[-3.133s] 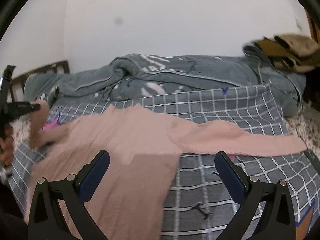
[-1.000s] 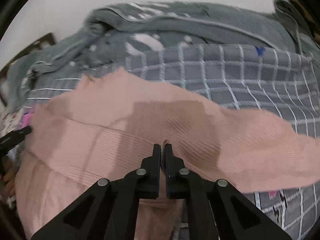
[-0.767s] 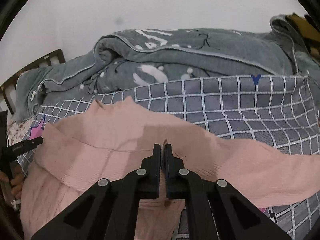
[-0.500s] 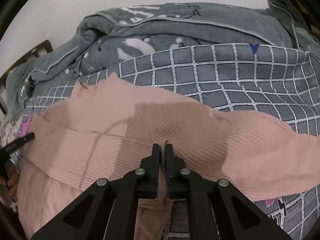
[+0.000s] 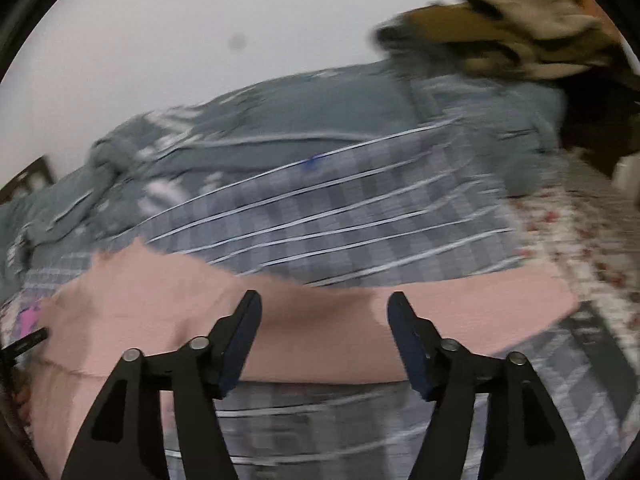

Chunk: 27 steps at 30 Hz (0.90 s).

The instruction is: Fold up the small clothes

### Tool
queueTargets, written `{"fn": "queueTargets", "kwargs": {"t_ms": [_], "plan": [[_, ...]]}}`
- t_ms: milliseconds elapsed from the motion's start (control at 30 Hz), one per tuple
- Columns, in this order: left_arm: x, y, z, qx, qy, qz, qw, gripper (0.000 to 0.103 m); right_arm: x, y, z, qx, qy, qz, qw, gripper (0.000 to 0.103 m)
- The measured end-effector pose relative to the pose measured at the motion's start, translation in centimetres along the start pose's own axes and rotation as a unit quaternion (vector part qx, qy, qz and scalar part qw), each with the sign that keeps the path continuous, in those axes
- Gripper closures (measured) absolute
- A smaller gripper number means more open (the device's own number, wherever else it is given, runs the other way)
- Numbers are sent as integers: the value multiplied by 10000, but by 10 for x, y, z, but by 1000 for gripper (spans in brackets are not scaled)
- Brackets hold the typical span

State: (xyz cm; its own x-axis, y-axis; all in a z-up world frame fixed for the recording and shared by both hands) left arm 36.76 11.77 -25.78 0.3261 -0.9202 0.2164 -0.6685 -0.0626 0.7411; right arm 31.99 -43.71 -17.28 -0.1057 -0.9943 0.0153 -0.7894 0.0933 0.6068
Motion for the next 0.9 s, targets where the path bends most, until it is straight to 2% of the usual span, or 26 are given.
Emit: {"fn": "queueTargets", "kwargs": {"t_ms": [100,267,467,567,667,900], "plan": [[0,0,0,2,-13,-6,10000,27,57,2,17,-95,-246,518,9983,32],[2,-1,2,9,-80,-83,9999,26,108,-7,43,-347,-786,543,9948,32],[3,0,2,23,-99,-107,9999,26,119,-21,62,-578,-969,245,9933,33],[2,0,2,35,-114,-123,9999,26,121,-30,71,-776,-1122,115,9906,36],[2,-1,2,29,-106,-116,9999,25,127,-34,73,-766,-1297,16,9886,37],[3,-2,2,16,-135,-122,9998,24,136,-41,69,-784,-1466,72,9861,41]]}}
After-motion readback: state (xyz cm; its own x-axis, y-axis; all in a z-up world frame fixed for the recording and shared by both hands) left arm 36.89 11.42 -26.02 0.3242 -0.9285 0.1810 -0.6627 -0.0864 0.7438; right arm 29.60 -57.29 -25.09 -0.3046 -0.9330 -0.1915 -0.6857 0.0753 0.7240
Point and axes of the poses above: each gripper's, at about its wrist camera, not at the fingertips, and y roughly against the way its jaws point, x to its right, z to its underside, the point moved 9 cm from there along -y, roughly the way its jaws point, and after that the axes turned 9 degrees about y, right-handed, at the moved point
